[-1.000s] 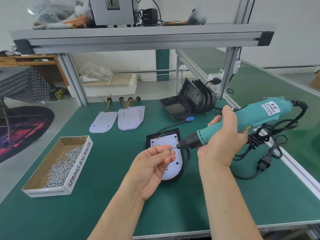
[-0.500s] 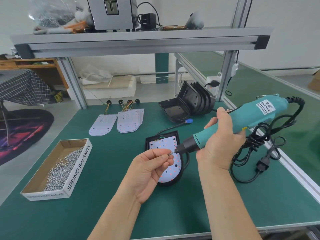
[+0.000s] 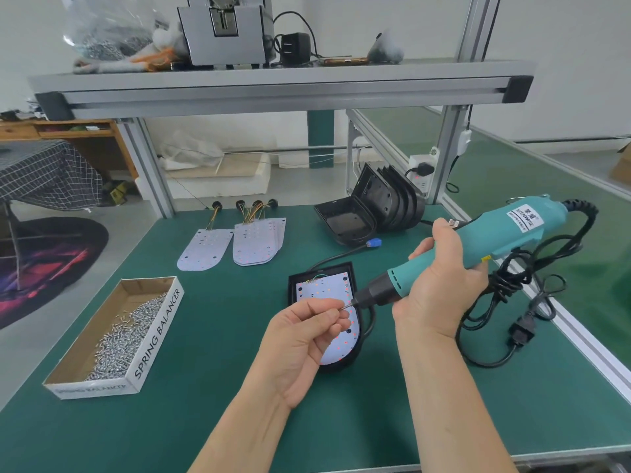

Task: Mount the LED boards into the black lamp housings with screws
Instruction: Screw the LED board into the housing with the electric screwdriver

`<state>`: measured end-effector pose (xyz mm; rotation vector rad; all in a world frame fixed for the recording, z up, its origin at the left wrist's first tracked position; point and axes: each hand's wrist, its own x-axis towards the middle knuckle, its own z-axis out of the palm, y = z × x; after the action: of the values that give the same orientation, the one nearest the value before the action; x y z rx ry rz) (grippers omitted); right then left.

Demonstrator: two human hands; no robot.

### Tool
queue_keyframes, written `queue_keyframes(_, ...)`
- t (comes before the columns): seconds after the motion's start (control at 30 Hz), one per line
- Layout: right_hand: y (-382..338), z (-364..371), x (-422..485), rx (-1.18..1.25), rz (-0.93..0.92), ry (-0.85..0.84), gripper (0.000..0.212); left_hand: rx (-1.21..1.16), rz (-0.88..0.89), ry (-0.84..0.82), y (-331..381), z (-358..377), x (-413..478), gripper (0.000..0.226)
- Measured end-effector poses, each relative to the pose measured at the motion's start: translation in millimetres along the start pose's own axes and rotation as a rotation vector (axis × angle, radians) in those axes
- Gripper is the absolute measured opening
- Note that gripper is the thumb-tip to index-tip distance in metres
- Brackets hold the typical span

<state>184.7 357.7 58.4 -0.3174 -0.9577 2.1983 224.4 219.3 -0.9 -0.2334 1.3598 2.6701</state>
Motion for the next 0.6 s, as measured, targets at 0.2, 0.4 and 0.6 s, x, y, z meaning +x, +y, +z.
queue_keyframes(0.2, 6, 1, 3, 0.018, -0.009, 0.035, 0.019, 0.128, 0.081, 0.027, -2, 0, 1, 0.024)
queue_keyframes(0.4, 7, 1, 7, 0.068, 0.076, -0.093, 0.019, -0.080, -0.229, 0.035, 9, 1, 3, 0.013)
queue_keyframes(0.6, 7, 2, 2, 0.008, 0.057, -0.110, 0.021, 0.061, -0.172, 0.046, 6, 0, 3, 0.025)
